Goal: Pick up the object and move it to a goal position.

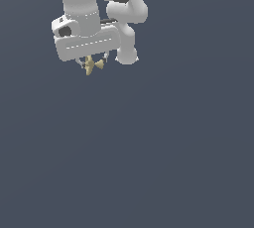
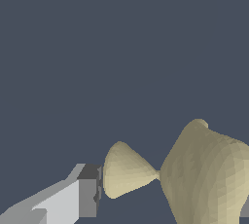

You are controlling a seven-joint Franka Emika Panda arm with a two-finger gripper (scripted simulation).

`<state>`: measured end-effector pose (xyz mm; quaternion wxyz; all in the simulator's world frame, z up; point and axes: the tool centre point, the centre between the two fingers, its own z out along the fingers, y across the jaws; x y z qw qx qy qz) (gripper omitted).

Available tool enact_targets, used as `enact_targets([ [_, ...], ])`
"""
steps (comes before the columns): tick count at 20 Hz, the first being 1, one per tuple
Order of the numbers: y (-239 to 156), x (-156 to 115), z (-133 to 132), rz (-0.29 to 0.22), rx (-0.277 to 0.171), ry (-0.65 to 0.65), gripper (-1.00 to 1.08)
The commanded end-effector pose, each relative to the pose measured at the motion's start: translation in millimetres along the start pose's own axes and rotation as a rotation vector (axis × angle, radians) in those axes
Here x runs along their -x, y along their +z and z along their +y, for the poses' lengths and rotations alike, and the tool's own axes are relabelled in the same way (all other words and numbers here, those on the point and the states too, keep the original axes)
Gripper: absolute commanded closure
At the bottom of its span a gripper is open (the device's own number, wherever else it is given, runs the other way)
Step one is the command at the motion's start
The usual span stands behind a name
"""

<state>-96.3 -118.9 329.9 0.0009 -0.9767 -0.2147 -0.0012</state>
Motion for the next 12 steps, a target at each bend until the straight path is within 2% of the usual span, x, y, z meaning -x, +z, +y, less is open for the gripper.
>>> enact_targets([
  [1,-17.2,10.4,5.8,-0.001,-0.001,0.000,1.08],
  [6,-40.0,23.1,14.6,-0.002,0.000,0.000,1.08],
  [12,-49.6,28.1,18.5,-0.002,0.000,0.000,1.08],
])
